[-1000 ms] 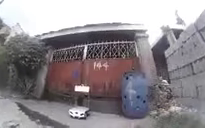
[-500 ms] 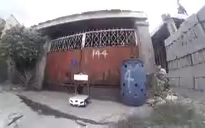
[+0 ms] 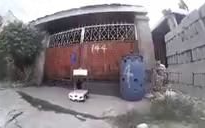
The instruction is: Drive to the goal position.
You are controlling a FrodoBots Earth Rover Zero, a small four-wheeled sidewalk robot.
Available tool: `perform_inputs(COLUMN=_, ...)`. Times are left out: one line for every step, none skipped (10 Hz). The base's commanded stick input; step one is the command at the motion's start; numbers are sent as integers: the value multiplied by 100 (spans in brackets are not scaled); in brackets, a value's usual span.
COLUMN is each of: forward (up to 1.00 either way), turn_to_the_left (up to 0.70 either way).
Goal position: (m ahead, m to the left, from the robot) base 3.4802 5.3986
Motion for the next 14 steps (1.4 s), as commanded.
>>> perform_inputs(forward=-70, turn_to_the_left=-35)
perform_inputs(forward=-70, turn_to_the_left=-35)
perform_inputs(forward=-70, turn_to_the_left=-35)
perform_inputs(forward=-70, turn_to_the_left=-35)
perform_inputs(forward=-70, turn_to_the_left=-35)
perform_inputs(forward=-70, turn_to_the_left=-35)
perform_inputs(forward=-70, turn_to_the_left=-35)
perform_inputs(forward=-70, turn_to_the_left=-35)
perform_inputs(forward=-70, turn_to_the_left=-35)
perform_inputs(forward=-70, turn_to_the_left=-35)
perform_inputs(forward=-70, turn_to_the_left=-35)
perform_inputs(forward=-62, turn_to_the_left=-35)
perform_inputs(forward=-15, turn_to_the_left=-33)
perform_inputs(forward=18, turn_to_the_left=32)
